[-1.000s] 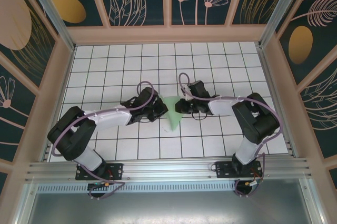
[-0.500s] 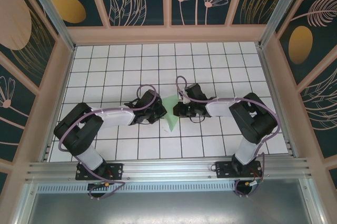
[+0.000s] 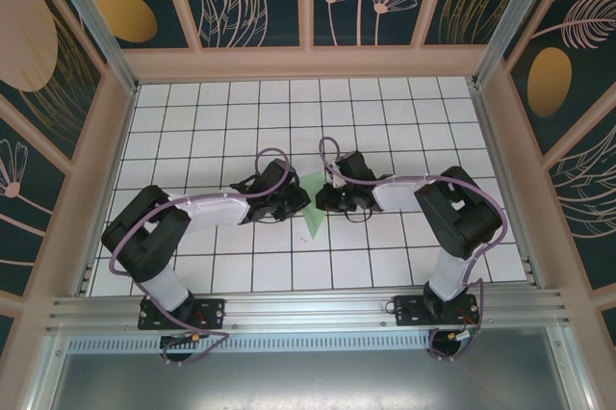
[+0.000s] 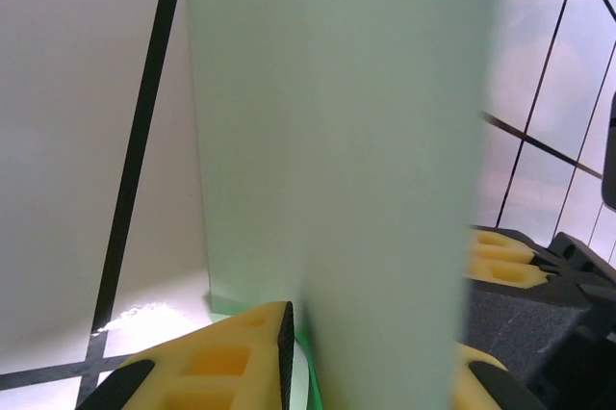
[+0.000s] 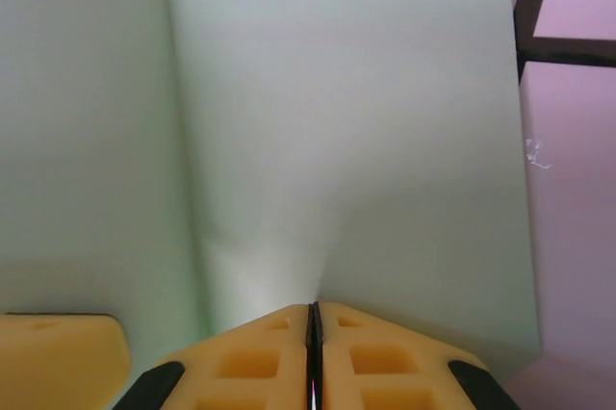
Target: Fold a paper plane with a square sheet of paper (pick it up from the middle)
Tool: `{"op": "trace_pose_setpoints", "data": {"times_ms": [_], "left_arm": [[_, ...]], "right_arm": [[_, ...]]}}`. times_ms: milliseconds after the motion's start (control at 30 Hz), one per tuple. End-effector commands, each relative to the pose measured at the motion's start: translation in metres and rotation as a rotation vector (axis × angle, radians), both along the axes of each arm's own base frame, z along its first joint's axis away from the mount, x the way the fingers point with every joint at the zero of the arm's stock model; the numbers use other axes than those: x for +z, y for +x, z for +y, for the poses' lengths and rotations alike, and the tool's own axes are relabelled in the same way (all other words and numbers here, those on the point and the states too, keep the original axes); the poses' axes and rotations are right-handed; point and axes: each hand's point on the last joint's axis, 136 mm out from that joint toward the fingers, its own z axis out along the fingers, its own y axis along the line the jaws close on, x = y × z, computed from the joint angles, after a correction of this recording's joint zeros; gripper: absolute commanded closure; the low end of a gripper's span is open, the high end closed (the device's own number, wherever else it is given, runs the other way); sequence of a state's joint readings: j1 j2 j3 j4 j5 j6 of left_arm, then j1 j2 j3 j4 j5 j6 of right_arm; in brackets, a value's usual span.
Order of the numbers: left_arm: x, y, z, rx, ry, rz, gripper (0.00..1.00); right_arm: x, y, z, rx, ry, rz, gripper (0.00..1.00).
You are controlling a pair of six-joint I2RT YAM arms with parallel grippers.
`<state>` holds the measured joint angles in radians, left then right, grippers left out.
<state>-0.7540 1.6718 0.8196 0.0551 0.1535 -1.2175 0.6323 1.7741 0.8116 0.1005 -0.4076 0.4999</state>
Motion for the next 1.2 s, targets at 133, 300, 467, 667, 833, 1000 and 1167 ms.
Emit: {"op": "trace_pose_setpoints", "data": {"times_ms": [133,300,467,667,833,1000,1167], "left_arm": [[0.006,-0.002,-0.007,-0.051,0.004,-0.009,0.82],[0.000,0.000,-0.009,-0.080,0.040,-0.005,0.83],[-0.018,-0.001,-0.017,-0.108,0.031,0.034,0.86],[-0.024,0.002,-0.029,-0.137,0.002,0.046,0.86],[-0.019,0.004,-0.033,-0.144,-0.021,0.042,0.85],[-0.015,0.003,-0.038,-0.134,-0.087,0.059,0.85],[-0.014,0.005,-0.038,-0.126,-0.102,0.057,0.85]], "right_arm": [[-0.011,0.000,-0.011,-0.032,-0.053,0.004,0.87],[0.001,0.001,-0.006,-0.012,-0.006,-0.021,0.87],[0.030,0.003,-0.008,-0.016,0.051,-0.076,0.87],[0.041,-0.013,-0.024,-0.058,0.075,-0.104,0.84],[0.044,-0.039,-0.018,-0.028,0.082,-0.130,0.76],[0.034,-0.049,-0.014,-0.038,0.029,-0.160,0.69],[0.028,-0.053,-0.007,-0.029,0.019,-0.187,0.69]]}}
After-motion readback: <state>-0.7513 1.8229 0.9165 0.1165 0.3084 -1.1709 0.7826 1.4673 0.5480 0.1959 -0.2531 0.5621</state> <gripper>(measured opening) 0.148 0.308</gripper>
